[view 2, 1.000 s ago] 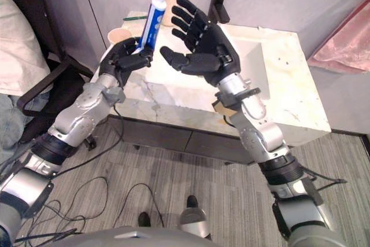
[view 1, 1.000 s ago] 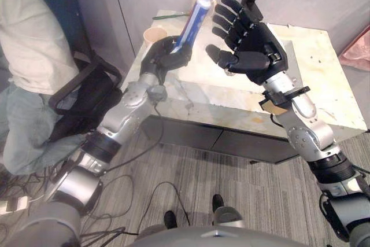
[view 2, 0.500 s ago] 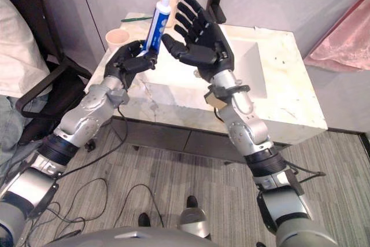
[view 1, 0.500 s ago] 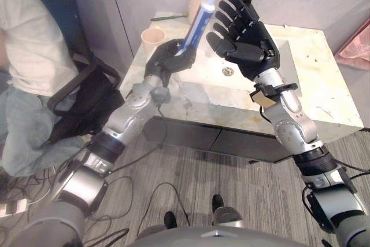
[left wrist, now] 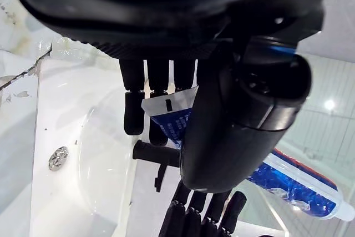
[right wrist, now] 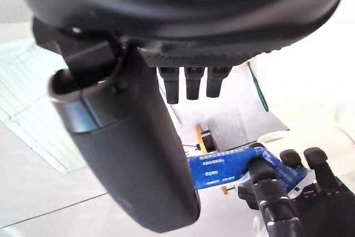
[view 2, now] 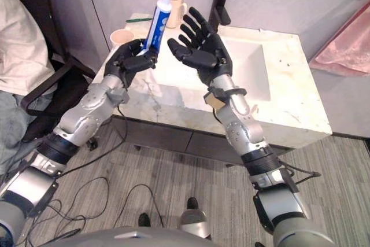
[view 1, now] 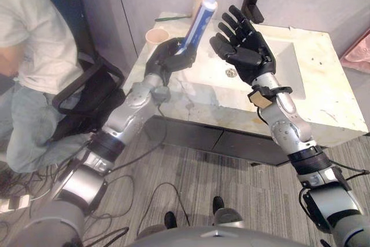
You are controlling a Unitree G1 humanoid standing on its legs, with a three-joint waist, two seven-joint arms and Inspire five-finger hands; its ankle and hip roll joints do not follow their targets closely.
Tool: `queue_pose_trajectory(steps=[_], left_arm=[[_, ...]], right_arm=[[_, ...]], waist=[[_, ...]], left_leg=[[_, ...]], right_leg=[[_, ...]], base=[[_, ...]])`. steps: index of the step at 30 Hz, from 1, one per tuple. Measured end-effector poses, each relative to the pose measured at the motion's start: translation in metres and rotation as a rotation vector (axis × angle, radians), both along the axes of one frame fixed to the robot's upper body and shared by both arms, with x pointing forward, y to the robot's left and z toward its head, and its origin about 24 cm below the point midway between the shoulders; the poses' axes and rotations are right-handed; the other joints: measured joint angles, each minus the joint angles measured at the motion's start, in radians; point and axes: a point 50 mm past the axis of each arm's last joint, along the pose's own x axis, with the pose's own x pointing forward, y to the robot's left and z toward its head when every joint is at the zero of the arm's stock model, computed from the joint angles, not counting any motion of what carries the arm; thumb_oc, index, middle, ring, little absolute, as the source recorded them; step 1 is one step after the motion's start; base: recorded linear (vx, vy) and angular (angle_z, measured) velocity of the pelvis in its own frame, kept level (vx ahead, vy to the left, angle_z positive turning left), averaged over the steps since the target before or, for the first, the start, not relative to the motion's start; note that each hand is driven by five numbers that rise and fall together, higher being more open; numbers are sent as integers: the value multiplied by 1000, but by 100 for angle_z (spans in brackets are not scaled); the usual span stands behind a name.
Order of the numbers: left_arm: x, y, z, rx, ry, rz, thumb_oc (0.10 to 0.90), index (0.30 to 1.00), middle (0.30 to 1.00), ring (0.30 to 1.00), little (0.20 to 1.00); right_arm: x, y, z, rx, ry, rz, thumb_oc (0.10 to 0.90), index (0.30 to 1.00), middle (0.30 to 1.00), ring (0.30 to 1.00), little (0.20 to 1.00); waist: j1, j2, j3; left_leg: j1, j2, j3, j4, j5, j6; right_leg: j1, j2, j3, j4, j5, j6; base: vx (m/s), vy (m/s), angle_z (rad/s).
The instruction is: Organize the bathroom.
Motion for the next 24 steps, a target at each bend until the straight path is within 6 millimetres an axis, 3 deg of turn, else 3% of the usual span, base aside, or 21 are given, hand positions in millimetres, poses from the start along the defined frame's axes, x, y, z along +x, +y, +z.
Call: queue_pose_trajectory(steps=[10,19,21,22,23,24], left_arm=[[0,-1,0,3,-3,-22,400,300,300,300,300],[0,-2,0,4,-3,-34,400,300,300,300,300],[0,-1,0,4,-3,-33,400,300,300,300,300],[0,-1,0,4,-3,-33,400,300,300,300,300],[0,-1,0,4,-3,-33,400,300,300,300,300],[0,-1,0,4,-2,-33,400,300,300,300,300]], right_arm=[[5,20,30,40,-89,77,800,900,900,900,900],[6,24,41,49,-112,96,800,900,900,900,900],[6,24,40,49,-112,95,753,829,829,829,829],[6,24,40,49,-112,95,605,608,608,608,608],[6,24,40,49,-112,95,605,608,608,608,608],[6,24,40,49,-112,96,552,528,528,528,528]], waist=[[14,0,0],[18,0,0],[18,0,0],[18,0,0],[18,0,0],[16,0,0]], left_leg=[[-1,0,-3,0,1,-1],[-2,0,-3,0,1,-1],[-2,0,-3,0,1,-1],[-2,0,-3,0,1,-1],[-2,0,-3,0,1,-1],[-2,0,-3,0,1,-1]], right_leg=[[0,0,-3,0,0,0],[0,0,-3,0,0,0],[0,0,-3,0,0,0],[0,0,-3,0,0,0],[0,0,-3,0,0,0],[0,0,-3,0,0,0]], base=[[-3,-2,0],[0,0,0],[0,0,0],[0,0,0],[0,0,0],[0,0,0]])
